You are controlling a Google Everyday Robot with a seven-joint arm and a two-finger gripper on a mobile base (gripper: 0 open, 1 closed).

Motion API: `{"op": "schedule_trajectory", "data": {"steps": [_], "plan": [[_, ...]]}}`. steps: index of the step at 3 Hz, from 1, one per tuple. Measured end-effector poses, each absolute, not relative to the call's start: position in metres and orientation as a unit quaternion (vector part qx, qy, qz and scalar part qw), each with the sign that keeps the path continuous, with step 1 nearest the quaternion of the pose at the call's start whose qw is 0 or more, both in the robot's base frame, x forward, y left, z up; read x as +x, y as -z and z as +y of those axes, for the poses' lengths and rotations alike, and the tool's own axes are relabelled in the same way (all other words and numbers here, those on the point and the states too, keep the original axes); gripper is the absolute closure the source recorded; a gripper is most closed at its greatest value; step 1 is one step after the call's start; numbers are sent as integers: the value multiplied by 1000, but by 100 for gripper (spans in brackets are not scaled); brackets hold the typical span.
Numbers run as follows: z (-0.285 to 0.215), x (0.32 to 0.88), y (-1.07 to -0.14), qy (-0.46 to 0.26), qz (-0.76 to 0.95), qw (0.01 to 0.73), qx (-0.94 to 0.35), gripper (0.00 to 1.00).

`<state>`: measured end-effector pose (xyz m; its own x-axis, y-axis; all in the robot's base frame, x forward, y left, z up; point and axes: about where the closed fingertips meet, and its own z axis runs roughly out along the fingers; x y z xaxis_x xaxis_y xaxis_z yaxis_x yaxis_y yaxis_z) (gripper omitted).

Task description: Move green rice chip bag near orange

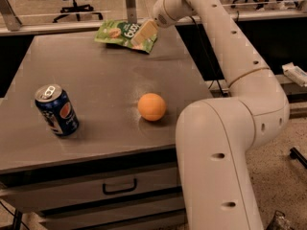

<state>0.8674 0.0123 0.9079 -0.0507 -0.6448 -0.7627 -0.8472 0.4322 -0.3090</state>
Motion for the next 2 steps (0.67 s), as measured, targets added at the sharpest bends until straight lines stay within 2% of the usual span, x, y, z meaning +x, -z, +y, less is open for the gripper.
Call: {"op": "schedule_trajectory", "data": {"steps": [2], "plan": [[46,875,-861,-139,725,417,-529,0]]}}
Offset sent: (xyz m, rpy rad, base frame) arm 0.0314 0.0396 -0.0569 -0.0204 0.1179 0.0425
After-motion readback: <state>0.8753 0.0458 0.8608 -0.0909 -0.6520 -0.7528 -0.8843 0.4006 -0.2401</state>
